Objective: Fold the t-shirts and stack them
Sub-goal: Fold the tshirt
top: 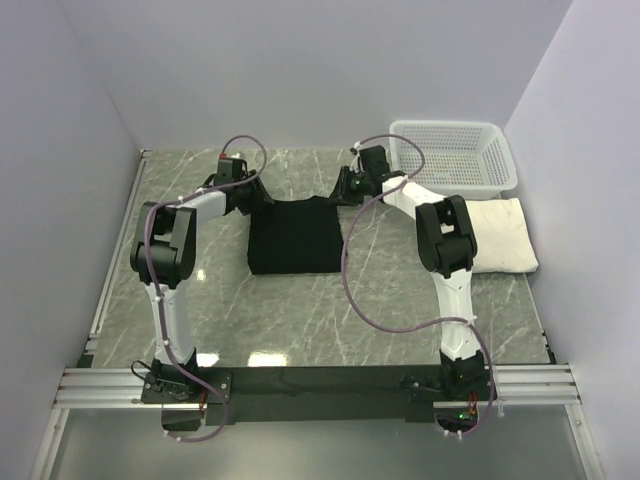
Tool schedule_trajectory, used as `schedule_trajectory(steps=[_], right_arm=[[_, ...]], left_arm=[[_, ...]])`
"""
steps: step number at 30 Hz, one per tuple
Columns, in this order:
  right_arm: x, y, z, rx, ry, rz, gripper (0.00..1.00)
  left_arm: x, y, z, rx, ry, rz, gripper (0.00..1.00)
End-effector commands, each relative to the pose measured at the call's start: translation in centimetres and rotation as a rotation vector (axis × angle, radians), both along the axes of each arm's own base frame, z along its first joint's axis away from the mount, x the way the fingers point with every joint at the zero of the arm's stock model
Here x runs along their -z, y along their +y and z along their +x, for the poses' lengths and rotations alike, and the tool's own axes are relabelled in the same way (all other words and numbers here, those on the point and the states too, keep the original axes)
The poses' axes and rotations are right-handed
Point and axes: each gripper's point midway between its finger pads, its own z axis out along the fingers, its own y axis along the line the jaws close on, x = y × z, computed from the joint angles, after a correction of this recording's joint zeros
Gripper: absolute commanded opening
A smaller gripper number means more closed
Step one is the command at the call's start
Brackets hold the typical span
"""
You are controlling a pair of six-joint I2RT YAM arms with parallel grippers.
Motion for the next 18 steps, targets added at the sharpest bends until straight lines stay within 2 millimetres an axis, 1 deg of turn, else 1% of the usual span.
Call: schedule_trajectory(steps=[1,2,3,4,5,6,7,8,9,10,11,12,13,14,15,16,17,18], right_arm=[[-7.5,1.6,0.5,-0.032,-0.106,0.131,0.31],[-7.8,1.7,-0.1,-0.049,-0.107,0.152,0.31],[-9.9,2.2,-1.1,-0.086,-0.125,0.193,0.32],[-10.5,2.4,-1.8,-0.105,-0.121,0.214,0.32],[-10.2,2.4,-2.7,-0.115,-0.098,0.226,0.33],[-11.5,2.5,-3.6,-0.132,-0.108,0.246,0.34],[-12.0,2.9,-4.9,-0.162,-0.082,0.287,0.35],[-11.2,3.0,-6.1,-0.175,-0.060,0.306,0.36],[-12.3,3.7,-7.4,-0.207,-0.063,0.336,0.36],[-12.5,4.3,-9.0,-0.241,-0.032,0.370,0.36],[-12.1,4.8,-10.2,-0.266,-0.024,0.386,0.36],[-12.5,5.7,-11.5,-0.299,-0.022,0.395,0.36],[-12.5,6.4,-12.7,-0.328,-0.008,0.406,0.36],[-12.0,6.9,-13.7,-0.347,0.011,0.409,0.36],[-11.9,8.1,-15.1,-0.383,0.021,0.414,0.36],[-11.7,8.8,-15.9,-0.400,0.037,0.419,0.36],[-11.6,9.4,-16.4,-0.419,0.040,0.425,0.36],[-11.0,10.1,-16.8,-0.435,0.056,0.426,0.36]], left_arm=[[-5.8,0.4,1.3,-0.031,-0.122,-0.026,0.56],[-6.0,0.5,0.6,-0.040,-0.119,-0.036,0.62],[-8.7,0.5,0.3,-0.045,-0.172,-0.056,0.74],[-9.7,0.5,-0.1,-0.060,-0.184,-0.075,0.79],[-9.7,0.6,-1.1,-0.065,-0.171,-0.084,0.83],[-11.8,0.5,-1.9,-0.062,-0.203,-0.101,0.88],[-12.4,0.4,-2.7,-0.063,-0.200,-0.114,0.89],[-11.7,0.5,-4.0,-0.065,-0.168,-0.108,0.89],[-13.4,0.5,-5.1,-0.063,-0.195,-0.116,0.88],[-13.4,0.2,-6.1,-0.055,-0.187,-0.117,0.87],[-12.3,0.2,-7.6,-0.048,-0.152,-0.112,0.86],[-13.4,0.1,-8.7,-0.036,-0.172,-0.118,0.81],[-12.2,-0.4,-10.3,-0.014,-0.141,-0.117,0.78],[-11.9,-0.8,-11.2,0.005,-0.131,-0.120,0.75],[-12.2,-1.7,-12.2,0.033,-0.137,-0.136,0.70],[-11.8,-2.1,-12.9,0.046,-0.128,-0.139,0.68],[-10.4,-2.4,-14.0,0.055,-0.097,-0.140,0.66],[-10.0,-2.9,-14.4,0.063,-0.092,-0.148,0.60]])
